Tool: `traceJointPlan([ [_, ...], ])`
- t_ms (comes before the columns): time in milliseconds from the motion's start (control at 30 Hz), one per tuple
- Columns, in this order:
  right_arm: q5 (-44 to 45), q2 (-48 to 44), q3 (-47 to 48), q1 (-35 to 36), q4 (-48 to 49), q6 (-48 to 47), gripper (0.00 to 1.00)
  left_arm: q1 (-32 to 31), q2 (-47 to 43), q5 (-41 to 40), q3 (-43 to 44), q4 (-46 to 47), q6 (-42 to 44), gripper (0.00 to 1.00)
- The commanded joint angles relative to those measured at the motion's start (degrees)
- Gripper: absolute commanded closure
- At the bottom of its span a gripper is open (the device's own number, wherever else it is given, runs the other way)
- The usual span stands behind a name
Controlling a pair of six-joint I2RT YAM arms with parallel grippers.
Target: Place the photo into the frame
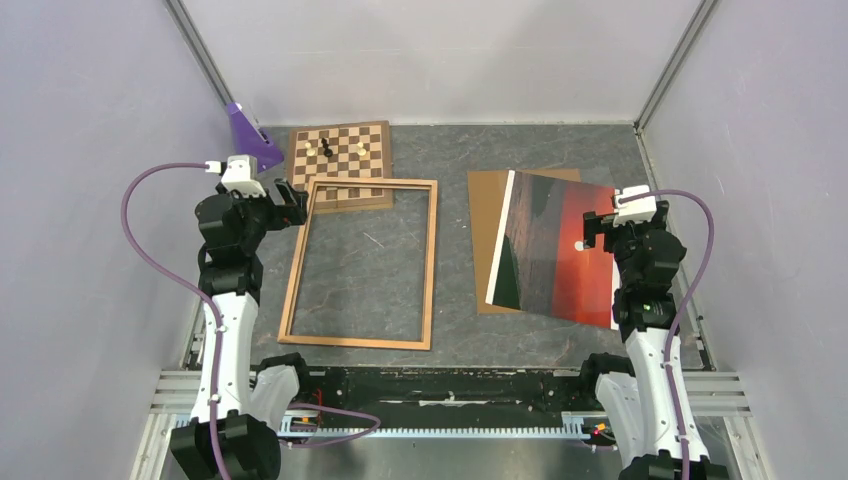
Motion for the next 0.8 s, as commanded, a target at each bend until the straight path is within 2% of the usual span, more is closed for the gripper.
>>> traceJointPlan([
  [0,0.1,-0.2,1.1,-0.3,1.3,0.1,0.02,0.5,0.1,1.4,0.4,2.0,-2.1,0.03],
  [467,0.2,-1.0,1.9,-1.5,0.4,1.1,0.02,1.8,1.6,2.1,4.1,-3.3,-1.3,0.03],
  [667,11.9,-0.2,4.0,-1.5,-3.1,3.0,0.02,2.1,0.4,4.2,3.8,-2.5,-1.8,0.03],
  [767,14.5,0.9,3.7,-1.5,-5.1,1.8,0.02,2.1,1.6,6.4,4.9,-3.9,-2.0,0.02],
])
